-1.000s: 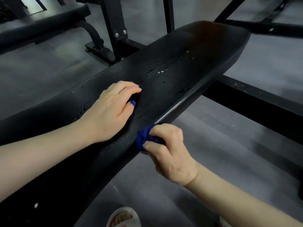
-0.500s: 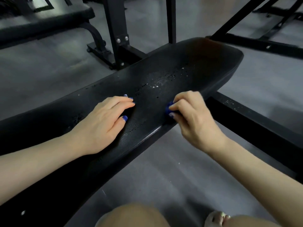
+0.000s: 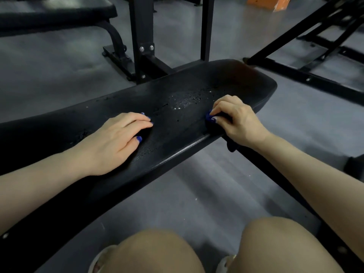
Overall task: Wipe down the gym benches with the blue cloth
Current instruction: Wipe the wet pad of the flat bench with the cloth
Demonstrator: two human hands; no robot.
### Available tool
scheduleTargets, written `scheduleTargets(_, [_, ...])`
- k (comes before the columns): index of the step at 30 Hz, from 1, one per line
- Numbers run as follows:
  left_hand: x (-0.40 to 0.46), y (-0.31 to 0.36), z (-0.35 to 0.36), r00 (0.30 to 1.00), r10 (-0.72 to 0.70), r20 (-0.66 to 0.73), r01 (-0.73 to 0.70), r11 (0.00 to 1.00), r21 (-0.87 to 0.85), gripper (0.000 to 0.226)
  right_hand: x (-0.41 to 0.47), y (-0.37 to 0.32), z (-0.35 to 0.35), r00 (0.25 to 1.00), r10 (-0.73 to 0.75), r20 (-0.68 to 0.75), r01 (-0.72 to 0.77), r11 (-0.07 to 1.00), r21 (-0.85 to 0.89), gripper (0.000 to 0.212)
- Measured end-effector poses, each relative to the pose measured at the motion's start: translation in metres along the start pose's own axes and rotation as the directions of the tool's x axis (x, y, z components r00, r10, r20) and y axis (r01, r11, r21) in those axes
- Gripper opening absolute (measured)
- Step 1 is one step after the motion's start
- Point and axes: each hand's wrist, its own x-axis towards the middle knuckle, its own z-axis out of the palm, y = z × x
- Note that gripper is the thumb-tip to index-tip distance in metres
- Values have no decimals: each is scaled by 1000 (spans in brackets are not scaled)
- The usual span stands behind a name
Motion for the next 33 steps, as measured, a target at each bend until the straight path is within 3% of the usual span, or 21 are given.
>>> scheduleTargets(8, [8,4,-9,998,43,36,-45,997,67,40,-18,-14,12,992,74,-101,-71,997,28,19])
scheduleTargets(13, [60,28,-5,996,86,-9,-86,996,9,37,-35,-12,30,970,97,-224,-94,995,25,28])
scheduleTargets(16, [102,41,7,995,61,-73,-66,995,-72,35,-37,-10,46,913,134,-384,-119,991,64,26])
scheduleTargets(18, [129,47,16,996,47,-78,-54,995,-90,36,-38,-7,59,838,168,-520,-123,985,119,26])
scheduleTargets(21, [156,53,30,997,51,-61,-56,995,-81,43,-45,-9,83,758,136,-638,-22,983,184,27])
scheduleTargets(24, [163,53,49,996,80,-38,-82,996,-36,49,-57,-17,101,823,72,-564,112,952,286,11])
scheduleTargets(25, [162,53,53,996,82,-40,-83,996,-19,50,-57,-21,99,865,74,-497,137,916,376,12])
scheduleTargets(27, [160,53,58,997,74,-38,-74,997,-2,50,-52,-20,94,877,30,-479,200,885,421,24])
scheduleTargets(30, [160,55,57,996,82,-33,-81,997,12,49,-48,14,96,783,63,-619,175,932,317,18])
scheduleTargets(32, [159,57,56,998,63,-23,-63,998,-2,46,-43,49,98,637,212,-741,-19,965,260,8])
scheduleTargets(33, [158,58,56,998,56,-21,-56,998,-10,45,-40,63,95,572,306,-761,-108,948,300,13])
